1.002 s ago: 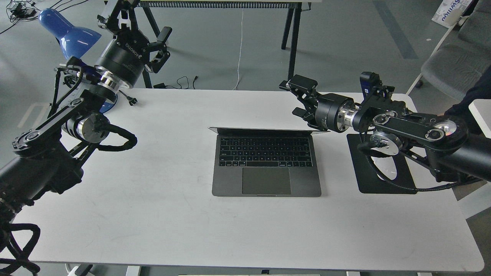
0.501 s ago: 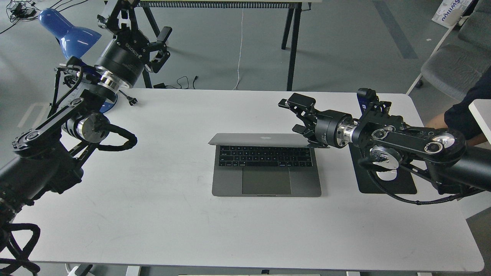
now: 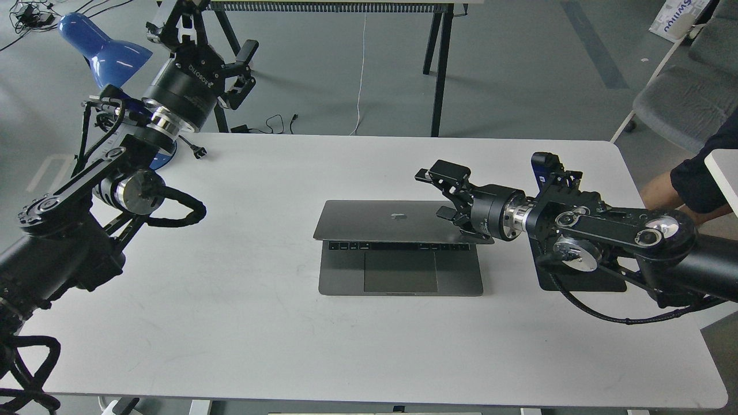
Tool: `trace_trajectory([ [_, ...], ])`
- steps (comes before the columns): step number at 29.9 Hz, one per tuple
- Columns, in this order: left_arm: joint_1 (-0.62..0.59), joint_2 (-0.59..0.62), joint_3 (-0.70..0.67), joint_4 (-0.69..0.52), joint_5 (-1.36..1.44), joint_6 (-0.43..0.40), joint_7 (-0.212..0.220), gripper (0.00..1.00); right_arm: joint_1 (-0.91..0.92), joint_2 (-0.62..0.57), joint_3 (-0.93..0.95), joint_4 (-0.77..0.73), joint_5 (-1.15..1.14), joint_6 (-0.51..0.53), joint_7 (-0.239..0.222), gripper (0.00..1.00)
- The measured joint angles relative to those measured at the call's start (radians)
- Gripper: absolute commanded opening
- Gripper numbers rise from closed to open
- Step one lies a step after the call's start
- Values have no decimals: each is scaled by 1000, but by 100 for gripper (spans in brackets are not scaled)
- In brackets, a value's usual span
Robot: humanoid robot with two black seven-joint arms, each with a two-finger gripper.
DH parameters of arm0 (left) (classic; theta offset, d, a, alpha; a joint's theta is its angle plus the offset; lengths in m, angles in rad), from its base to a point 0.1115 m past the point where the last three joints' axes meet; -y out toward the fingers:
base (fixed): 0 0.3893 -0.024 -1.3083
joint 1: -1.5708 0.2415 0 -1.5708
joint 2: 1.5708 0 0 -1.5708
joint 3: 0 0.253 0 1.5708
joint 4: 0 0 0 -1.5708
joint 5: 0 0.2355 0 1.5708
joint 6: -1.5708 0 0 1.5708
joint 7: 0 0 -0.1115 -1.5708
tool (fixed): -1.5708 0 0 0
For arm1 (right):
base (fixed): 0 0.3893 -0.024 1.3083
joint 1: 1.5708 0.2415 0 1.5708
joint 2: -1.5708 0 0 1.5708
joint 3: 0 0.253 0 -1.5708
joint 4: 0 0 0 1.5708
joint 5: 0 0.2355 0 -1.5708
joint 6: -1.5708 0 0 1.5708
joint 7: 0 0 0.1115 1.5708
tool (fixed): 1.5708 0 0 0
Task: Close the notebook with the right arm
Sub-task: 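Press the laptop lid further down with the right gripper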
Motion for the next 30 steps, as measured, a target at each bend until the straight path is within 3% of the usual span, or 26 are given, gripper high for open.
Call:
trace_trajectory([
  [30,1,0,0,0,0,0,0,100,-44,-1,-13,39,0,-5,0,100],
])
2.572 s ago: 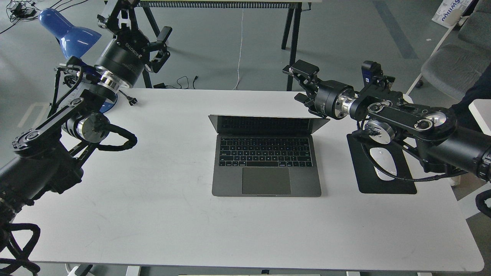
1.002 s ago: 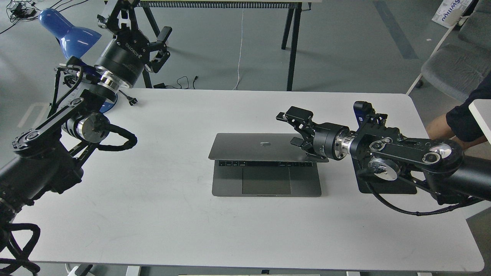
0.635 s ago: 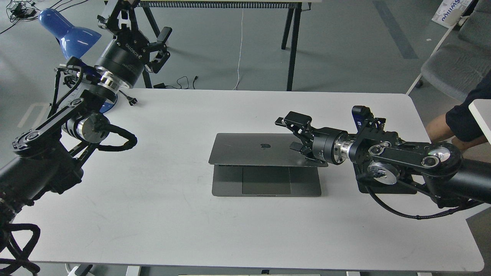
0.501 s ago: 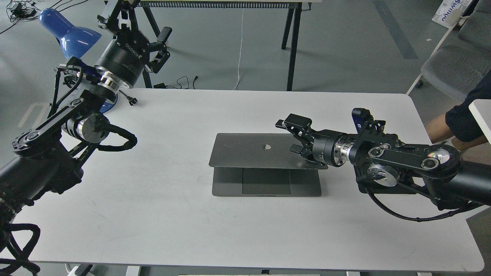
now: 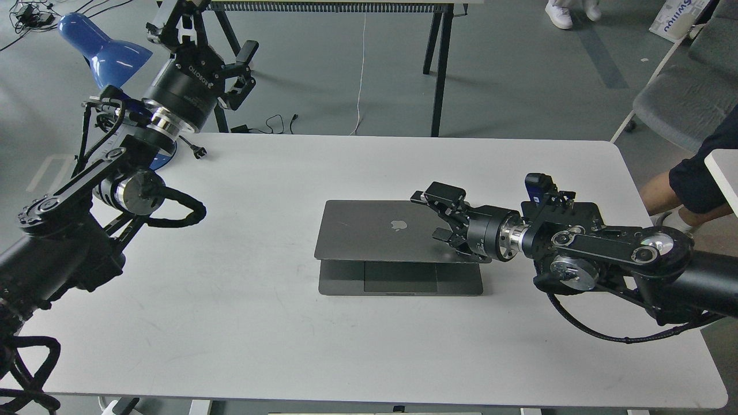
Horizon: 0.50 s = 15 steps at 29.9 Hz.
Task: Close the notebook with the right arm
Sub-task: 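Press the laptop lid further down with the right gripper, then push the lid fully shut with the right gripper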
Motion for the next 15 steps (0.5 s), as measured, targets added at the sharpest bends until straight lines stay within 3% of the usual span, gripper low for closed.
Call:
trace_trajectory([
  [15,0,0,0,0,0,0,0,100,-41,-31,0,70,0,-19,-5,100],
])
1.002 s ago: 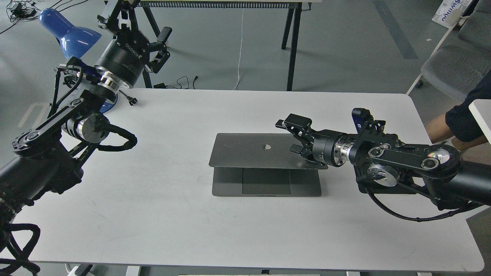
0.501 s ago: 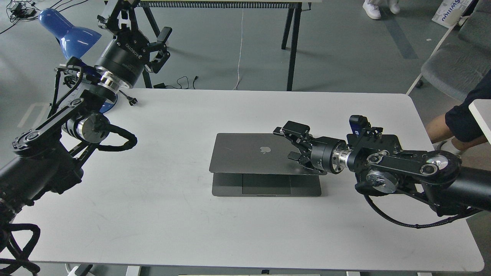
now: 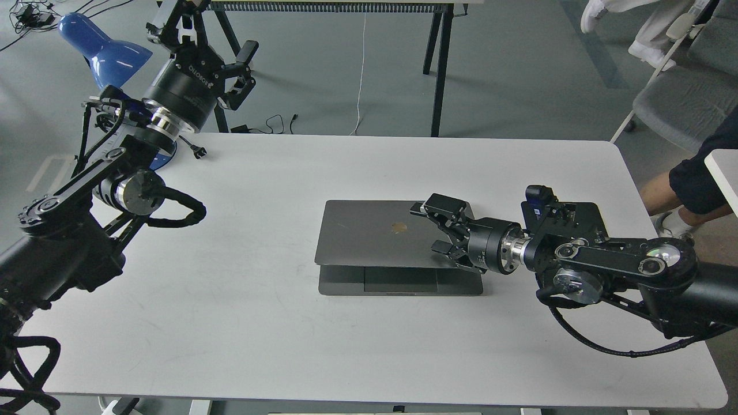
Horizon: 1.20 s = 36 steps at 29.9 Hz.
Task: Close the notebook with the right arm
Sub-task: 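Push the lid fully shut with the right gripper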
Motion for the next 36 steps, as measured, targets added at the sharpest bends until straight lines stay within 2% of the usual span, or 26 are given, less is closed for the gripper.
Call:
trace_trajectory([
  [36,0,0,0,0,-1,0,0,100,-100,11,1,-4,-4,-30,0,100],
])
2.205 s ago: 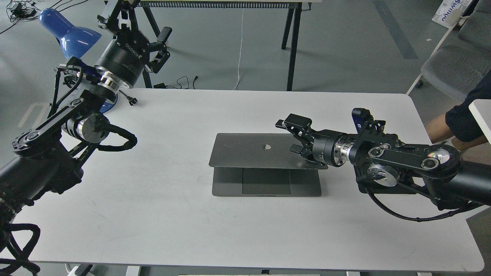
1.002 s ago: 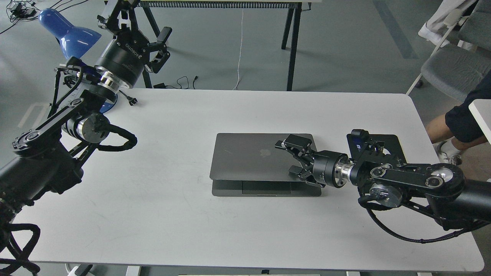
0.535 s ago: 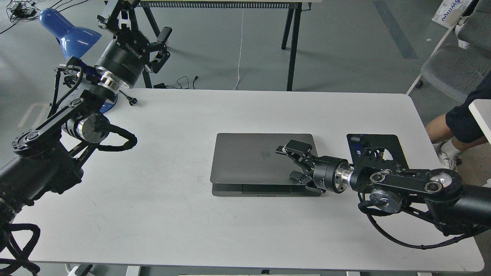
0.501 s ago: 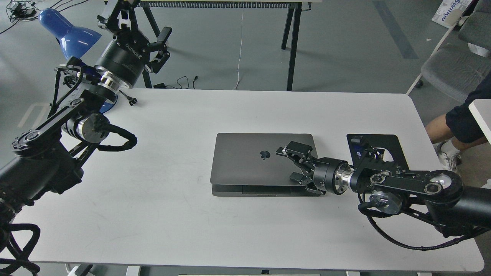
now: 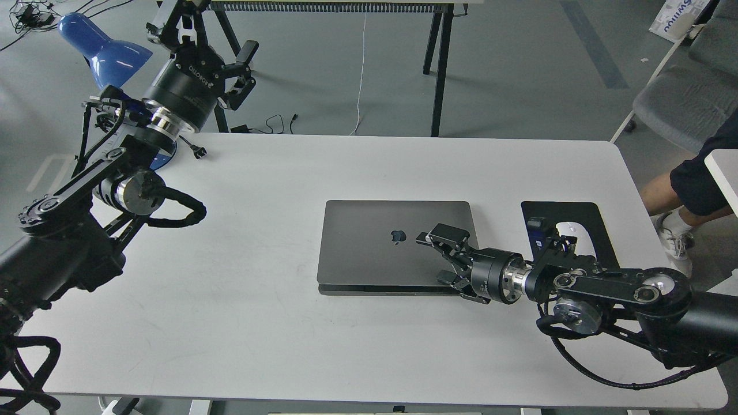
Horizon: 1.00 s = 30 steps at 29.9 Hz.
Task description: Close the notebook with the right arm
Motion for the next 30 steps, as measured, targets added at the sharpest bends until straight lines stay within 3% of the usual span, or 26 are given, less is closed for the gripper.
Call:
trace_trajectory([
  [20,0,0,0,0,0,0,0,100,-52,1,1,-1,-2,-34,1,100],
  [30,0,0,0,0,1,0,0,100,6,-19,20,53,3,-34,1,100],
])
